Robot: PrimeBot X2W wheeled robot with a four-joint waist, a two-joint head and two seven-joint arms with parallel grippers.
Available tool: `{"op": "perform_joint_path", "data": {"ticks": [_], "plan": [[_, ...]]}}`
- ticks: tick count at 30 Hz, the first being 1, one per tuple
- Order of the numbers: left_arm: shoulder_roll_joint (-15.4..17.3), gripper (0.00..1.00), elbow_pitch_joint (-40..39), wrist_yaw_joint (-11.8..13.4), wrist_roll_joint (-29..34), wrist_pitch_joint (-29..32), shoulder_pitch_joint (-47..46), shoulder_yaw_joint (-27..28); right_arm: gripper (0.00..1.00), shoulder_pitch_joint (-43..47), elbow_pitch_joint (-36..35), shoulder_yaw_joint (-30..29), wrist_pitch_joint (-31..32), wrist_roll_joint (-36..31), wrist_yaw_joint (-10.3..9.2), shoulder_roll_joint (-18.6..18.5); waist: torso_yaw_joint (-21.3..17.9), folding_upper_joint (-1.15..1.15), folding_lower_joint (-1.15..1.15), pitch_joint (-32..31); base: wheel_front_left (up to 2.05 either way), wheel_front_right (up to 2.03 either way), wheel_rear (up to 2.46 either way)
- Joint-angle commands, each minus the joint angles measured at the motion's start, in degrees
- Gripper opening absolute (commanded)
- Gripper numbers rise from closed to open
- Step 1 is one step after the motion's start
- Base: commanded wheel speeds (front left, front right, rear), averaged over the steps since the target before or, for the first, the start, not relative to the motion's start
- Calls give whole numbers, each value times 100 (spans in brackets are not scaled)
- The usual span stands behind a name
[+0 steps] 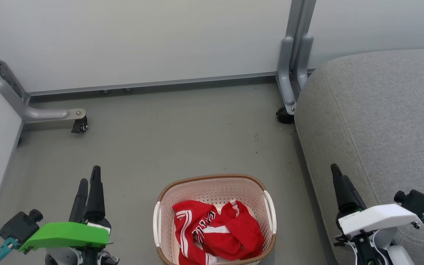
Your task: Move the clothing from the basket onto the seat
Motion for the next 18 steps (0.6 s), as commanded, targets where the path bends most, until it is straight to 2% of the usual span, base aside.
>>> {"op": "perform_joint_path", "data": {"ticks": [1,18], "plan": [[26,100,-135,41,253,-57,4,-47,100,-5,-122,65,-69,-262,3,-26,0,0,0,0,0,0,0],[35,100,-291,174,1548,-376,145,-285,100,81,-267,337,-391,-1578,3,-37,4,0,0,-5,0,0,0]]}}
